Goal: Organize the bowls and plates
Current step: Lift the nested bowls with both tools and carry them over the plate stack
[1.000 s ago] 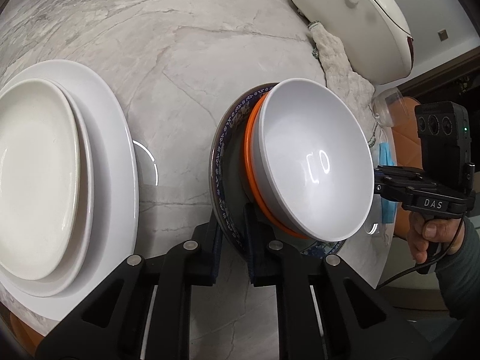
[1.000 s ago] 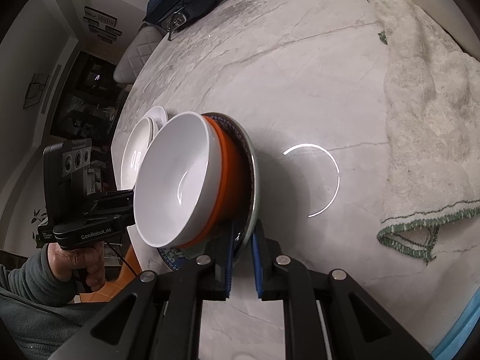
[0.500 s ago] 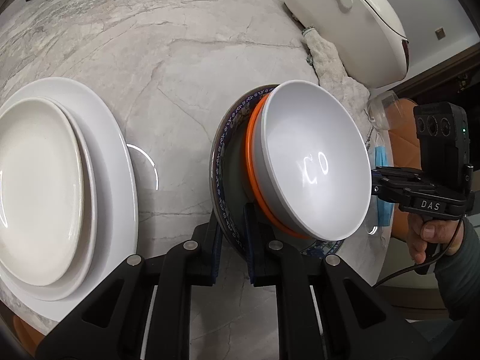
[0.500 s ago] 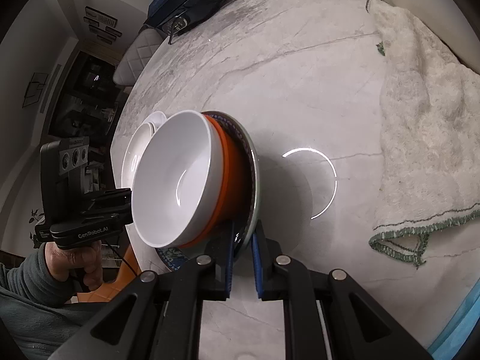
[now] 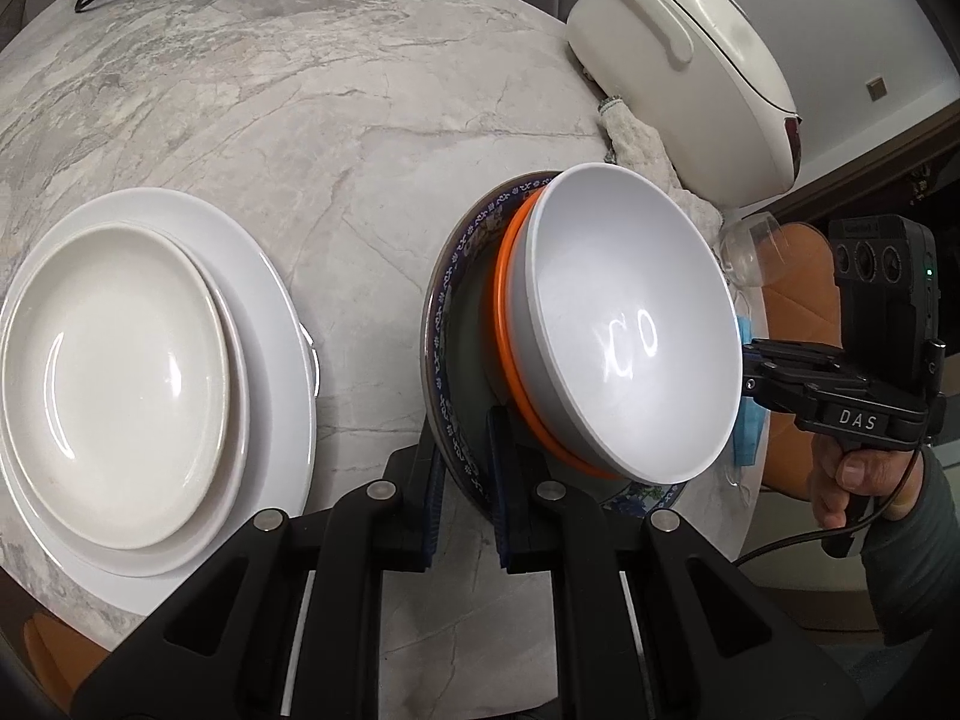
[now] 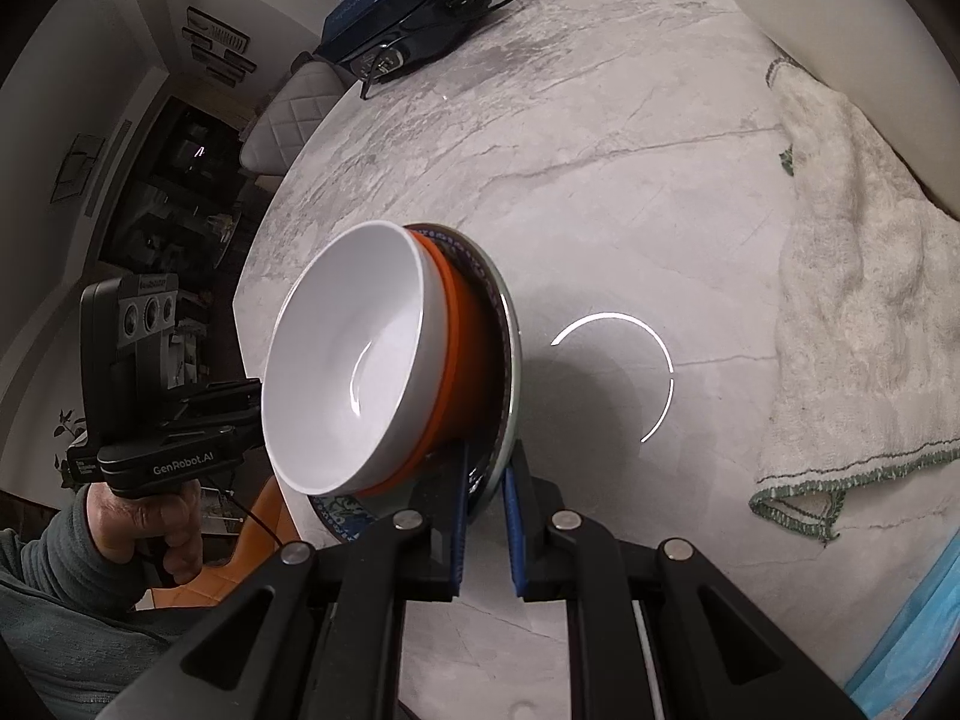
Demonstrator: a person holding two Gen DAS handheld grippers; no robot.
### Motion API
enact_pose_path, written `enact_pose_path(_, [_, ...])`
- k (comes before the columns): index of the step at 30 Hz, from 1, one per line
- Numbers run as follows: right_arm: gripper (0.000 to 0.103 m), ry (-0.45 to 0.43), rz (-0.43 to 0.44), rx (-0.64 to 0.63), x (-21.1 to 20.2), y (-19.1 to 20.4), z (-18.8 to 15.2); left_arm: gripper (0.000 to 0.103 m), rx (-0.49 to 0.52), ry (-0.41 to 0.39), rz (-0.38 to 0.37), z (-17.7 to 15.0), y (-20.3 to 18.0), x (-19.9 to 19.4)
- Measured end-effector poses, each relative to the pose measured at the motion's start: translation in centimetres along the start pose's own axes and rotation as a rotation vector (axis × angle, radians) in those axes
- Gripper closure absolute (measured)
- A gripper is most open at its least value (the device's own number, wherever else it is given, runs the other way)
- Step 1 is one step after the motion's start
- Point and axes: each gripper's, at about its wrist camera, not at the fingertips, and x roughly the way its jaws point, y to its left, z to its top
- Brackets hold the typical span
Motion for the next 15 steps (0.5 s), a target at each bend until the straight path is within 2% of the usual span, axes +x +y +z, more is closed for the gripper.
enact_pose_path(8, [0.089,0.002,0.004,-0.047,0.3,3.6,1.4,0.093,-0.03,-0.043,0.016,-0.6,2.3,-3.9])
enact_pose_path(15, [0.089,0.019,0.021,-0.104,2.3,7.9,2.9,0.093,-0.078,-0.081,0.039,-2.1,6.1,-7.9])
